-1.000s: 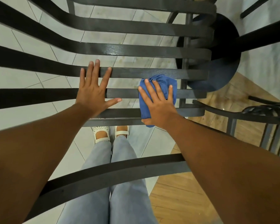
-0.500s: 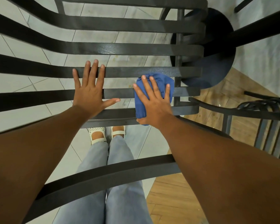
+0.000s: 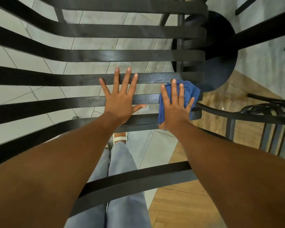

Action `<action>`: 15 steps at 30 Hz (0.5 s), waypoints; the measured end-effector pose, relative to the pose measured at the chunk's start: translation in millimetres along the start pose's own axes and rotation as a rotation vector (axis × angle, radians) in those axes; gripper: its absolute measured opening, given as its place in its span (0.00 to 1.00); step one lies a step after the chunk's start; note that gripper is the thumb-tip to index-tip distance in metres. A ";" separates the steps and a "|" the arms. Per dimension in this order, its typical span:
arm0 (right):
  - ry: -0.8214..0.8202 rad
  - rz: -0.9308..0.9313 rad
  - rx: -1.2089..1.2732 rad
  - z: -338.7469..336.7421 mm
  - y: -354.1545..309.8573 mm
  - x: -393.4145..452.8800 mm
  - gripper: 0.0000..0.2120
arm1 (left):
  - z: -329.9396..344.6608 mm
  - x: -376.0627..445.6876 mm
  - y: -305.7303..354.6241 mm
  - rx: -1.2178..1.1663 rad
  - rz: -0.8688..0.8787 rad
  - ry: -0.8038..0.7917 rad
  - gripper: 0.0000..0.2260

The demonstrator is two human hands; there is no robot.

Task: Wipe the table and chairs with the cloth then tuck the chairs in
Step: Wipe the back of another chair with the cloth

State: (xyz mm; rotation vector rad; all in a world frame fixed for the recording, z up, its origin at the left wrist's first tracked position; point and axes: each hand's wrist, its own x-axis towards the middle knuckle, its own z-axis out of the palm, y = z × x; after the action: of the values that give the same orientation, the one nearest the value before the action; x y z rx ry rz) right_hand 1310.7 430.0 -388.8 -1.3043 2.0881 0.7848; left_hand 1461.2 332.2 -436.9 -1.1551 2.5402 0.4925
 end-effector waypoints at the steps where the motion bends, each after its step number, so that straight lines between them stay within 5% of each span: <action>1: 0.002 0.025 0.007 -0.7 5.3 -0.8 0.60 | -0.5 0.5 0.4 -0.001 0.000 -0.004 0.43; 6: -0.002 0.167 0.045 1.5 9.3 1.2 0.62 | -4.8 -0.3 0.2 0.003 0.010 -0.042 0.44; 15: 0.030 0.546 0.384 -18.4 -1.8 3.5 0.40 | -28.0 -20.8 -26.7 -0.009 -0.003 -0.196 0.38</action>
State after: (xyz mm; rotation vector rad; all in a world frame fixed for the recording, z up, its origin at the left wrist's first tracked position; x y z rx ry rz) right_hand 1308.3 414.1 -379.1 -0.5489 2.4975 0.5311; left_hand 1491.0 317.6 -408.1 -1.0581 2.3706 0.5863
